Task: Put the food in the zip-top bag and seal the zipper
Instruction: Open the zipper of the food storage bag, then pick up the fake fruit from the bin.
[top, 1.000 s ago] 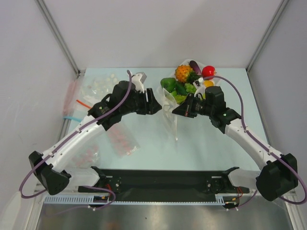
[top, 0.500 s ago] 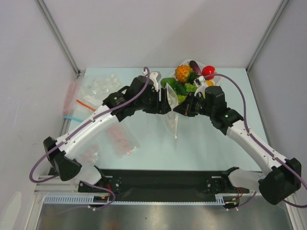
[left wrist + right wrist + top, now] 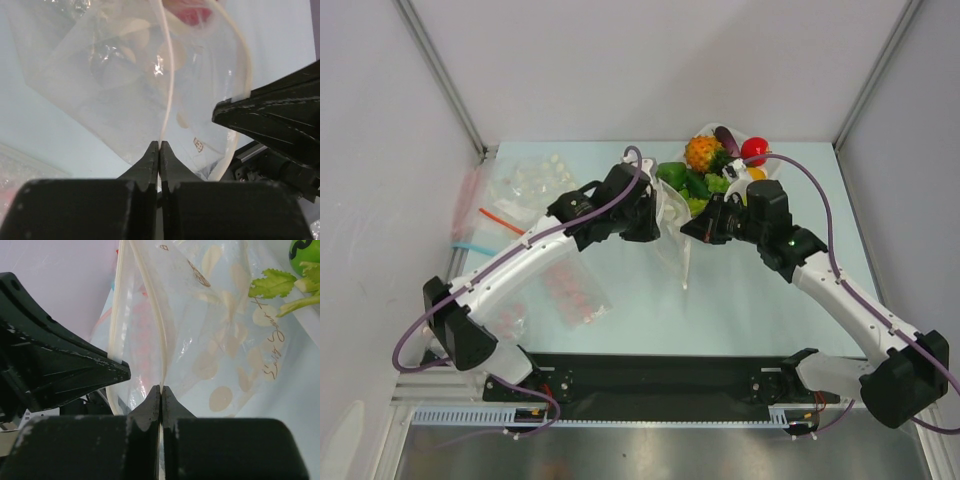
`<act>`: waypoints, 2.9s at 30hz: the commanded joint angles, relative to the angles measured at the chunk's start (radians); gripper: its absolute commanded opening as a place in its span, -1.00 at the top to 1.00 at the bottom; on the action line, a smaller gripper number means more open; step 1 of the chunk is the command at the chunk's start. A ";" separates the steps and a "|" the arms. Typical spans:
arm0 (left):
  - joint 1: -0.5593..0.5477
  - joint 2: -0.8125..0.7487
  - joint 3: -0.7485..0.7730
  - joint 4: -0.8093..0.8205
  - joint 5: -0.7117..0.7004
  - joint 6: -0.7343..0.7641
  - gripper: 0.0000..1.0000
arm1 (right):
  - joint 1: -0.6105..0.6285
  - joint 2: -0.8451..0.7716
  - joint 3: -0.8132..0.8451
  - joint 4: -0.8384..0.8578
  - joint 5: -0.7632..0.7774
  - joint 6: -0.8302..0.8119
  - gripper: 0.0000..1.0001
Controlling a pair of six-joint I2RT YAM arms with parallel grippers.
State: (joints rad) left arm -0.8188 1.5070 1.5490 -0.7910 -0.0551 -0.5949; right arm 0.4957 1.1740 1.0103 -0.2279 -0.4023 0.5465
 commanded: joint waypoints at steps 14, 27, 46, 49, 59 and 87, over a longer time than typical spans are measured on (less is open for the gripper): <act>0.110 -0.099 0.056 -0.178 -0.127 0.040 0.99 | -0.127 -0.056 -0.022 -0.119 0.163 -0.039 0.90; 0.135 -0.087 0.172 -0.290 -0.163 0.102 0.99 | -0.032 0.173 0.149 -0.019 0.025 -0.131 -0.19; 0.150 0.062 0.218 -0.378 -0.233 0.158 0.99 | -0.220 0.133 0.113 0.016 -0.006 -0.168 -0.88; 0.150 0.070 0.206 -0.350 -0.213 0.156 0.99 | -0.235 0.136 0.120 0.009 -0.013 -0.171 -0.90; 0.150 0.143 0.371 -0.473 -0.270 0.191 1.00 | -0.229 0.254 0.195 -0.131 0.253 -0.189 -0.91; 0.150 0.265 0.553 -0.545 -0.246 0.256 0.99 | -0.163 0.512 0.376 -0.218 0.386 -0.273 -0.20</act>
State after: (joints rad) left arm -0.6739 1.7676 2.0556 -1.3445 -0.3302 -0.3626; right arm 0.3317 1.7454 1.3525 -0.4431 0.0109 0.2852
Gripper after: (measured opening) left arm 0.010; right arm 0.778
